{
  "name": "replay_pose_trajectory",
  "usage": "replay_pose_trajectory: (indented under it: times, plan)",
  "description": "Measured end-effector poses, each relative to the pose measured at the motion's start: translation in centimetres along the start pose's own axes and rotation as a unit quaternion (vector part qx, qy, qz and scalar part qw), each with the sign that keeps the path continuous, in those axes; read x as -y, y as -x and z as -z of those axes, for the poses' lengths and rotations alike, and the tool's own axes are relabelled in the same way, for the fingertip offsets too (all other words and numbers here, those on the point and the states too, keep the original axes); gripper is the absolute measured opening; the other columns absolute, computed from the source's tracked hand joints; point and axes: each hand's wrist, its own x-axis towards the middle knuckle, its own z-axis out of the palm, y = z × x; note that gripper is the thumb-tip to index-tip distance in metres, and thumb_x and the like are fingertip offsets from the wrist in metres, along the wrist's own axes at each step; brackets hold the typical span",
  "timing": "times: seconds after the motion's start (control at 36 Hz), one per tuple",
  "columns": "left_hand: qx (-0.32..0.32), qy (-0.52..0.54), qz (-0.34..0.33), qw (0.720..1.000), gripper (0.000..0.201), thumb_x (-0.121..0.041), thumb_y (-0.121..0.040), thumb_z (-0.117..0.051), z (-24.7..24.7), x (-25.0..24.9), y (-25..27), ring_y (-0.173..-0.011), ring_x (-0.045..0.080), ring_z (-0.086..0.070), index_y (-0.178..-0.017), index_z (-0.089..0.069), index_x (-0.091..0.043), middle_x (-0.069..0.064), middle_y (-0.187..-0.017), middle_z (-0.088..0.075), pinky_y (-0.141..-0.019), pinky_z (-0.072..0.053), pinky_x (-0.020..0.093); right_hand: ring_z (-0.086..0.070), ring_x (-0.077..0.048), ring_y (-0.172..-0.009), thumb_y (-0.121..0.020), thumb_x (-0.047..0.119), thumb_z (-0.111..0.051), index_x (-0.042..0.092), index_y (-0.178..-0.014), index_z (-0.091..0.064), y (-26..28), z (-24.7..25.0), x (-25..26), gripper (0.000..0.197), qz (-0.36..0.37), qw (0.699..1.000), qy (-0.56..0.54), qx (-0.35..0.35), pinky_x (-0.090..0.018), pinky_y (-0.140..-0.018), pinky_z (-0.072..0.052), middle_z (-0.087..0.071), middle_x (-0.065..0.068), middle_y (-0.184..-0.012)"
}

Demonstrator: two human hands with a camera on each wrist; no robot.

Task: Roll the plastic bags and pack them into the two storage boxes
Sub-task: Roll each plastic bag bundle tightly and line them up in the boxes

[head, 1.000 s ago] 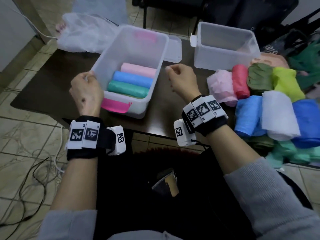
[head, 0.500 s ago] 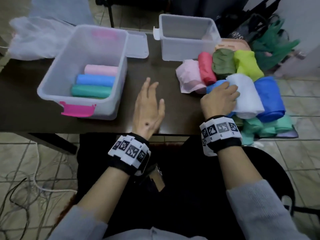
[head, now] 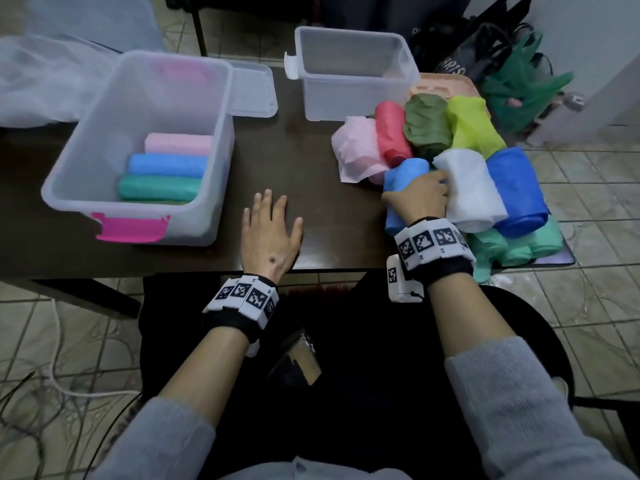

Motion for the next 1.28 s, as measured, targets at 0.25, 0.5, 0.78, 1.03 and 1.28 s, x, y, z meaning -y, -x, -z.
replay_pose_trajectory:
  times: [0.25,0.5,0.78,1.03,1.28]
  plan:
    - [-0.011,0.009,0.004,1.000,0.054,-0.039,-0.097,-0.040,-0.3,0.2,0.0,-0.146,0.020,-0.011,-0.144,-0.035,-0.014,0.008,-0.156,-0.021,-0.118,-0.005,0.035,-0.045,-0.030,-0.122,-0.075,0.040,-0.070,-0.006,-0.130,-0.036,2.4,-0.3,2.9,0.080,0.085,0.989,-0.114,0.045,-0.034,-0.097,-0.038,-0.047,-0.017,-0.131]
    - [-0.065,0.123,0.027,0.990,0.046,-0.019,-0.097,-0.043,-0.4,0.5,0.2,-0.144,0.023,-0.021,-0.139,-0.039,-0.003,0.012,-0.152,-0.031,-0.117,-0.010,0.032,-0.064,-0.021,-0.092,-0.063,0.037,-0.068,0.005,-0.106,-0.062,4.4,-0.4,7.9,0.054,0.142,0.938,-0.289,0.125,-0.036,-0.081,-0.054,-0.066,-0.005,-0.098]
    - [-0.170,0.284,0.062,0.942,0.039,0.009,-0.087,-0.043,0.8,0.8,0.1,-0.120,0.033,-0.050,-0.125,-0.051,0.007,0.023,-0.127,-0.054,-0.100,-0.028,0.018,-0.048,-0.029,-0.113,-0.075,0.017,-0.065,0.013,-0.133,-0.043,5.2,1.3,9.3,0.063,0.486,0.871,0.016,-0.070,-0.040,-0.091,-0.040,-0.044,-0.014,-0.125]
    - [-0.154,0.311,0.150,0.926,0.029,-0.005,-0.093,-0.043,2.4,1.0,-0.8,-0.113,0.029,-0.056,-0.118,-0.059,-0.002,0.015,-0.119,-0.063,-0.093,-0.033,0.020,-0.045,-0.028,-0.120,-0.082,0.009,-0.056,0.018,-0.134,-0.037,6.0,-3.3,6.2,0.056,0.507,0.813,0.263,0.112,-0.041,-0.094,-0.034,-0.047,-0.007,-0.127]
    - [0.130,0.223,0.241,0.936,0.068,-0.056,-0.093,-0.034,4.2,0.2,-5.5,-0.110,0.036,-0.058,-0.118,-0.061,0.001,0.023,-0.122,-0.060,-0.099,-0.045,0.039,-0.035,-0.026,-0.125,-0.079,0.022,-0.062,0.015,-0.136,-0.036,7.0,-3.6,4.2,0.063,0.463,0.830,0.244,0.196,-0.040,-0.100,-0.030,-0.039,-0.008,-0.130]
